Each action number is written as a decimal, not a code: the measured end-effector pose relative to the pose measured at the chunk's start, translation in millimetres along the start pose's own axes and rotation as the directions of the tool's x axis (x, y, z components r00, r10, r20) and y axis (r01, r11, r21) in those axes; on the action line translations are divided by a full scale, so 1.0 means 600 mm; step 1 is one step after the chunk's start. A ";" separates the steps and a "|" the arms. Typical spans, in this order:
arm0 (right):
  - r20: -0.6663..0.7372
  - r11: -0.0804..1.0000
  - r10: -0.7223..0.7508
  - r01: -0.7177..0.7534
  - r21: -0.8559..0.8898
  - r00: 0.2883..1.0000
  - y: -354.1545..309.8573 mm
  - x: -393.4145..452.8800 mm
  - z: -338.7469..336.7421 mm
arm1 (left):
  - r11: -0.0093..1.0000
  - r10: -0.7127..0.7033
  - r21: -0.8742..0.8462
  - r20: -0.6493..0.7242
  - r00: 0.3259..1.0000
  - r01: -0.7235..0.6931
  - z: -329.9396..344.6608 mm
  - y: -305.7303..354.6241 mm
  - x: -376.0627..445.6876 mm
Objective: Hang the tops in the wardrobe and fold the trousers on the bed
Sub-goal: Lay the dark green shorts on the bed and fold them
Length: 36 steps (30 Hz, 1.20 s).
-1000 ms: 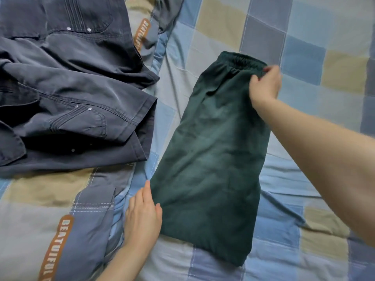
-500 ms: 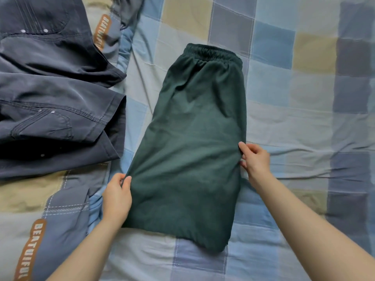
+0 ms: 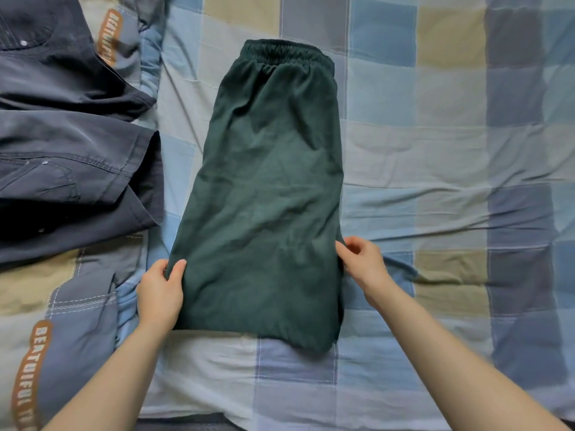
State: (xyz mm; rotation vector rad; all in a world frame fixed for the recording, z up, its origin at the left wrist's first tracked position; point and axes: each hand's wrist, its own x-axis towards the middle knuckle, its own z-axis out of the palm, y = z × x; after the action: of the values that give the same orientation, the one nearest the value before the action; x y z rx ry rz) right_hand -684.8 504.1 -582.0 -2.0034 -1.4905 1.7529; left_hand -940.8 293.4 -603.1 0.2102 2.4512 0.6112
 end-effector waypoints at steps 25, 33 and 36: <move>-0.459 0.995 0.049 -0.083 -0.054 0.887 0.193 -0.080 -0.117 | 0.995 -0.033 -0.091 0.163 0.986 0.048 0.014 -0.055 -0.058; -0.046 0.946 -0.037 0.020 -0.324 0.998 0.216 -0.126 -0.032 | 0.987 -0.068 -0.121 0.269 0.961 0.104 0.019 -0.047 -0.074; -0.104 0.983 -0.002 -0.017 -0.180 0.995 0.217 -0.124 -0.025 | 0.982 -0.084 -0.144 0.262 0.961 0.125 0.007 -0.049 -0.083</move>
State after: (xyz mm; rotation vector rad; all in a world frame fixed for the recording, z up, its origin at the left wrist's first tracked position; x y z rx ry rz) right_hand -586.2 392.2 -604.8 -2.1507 -1.6641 1.5389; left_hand -898.2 255.0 -594.7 0.0867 2.1394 0.6852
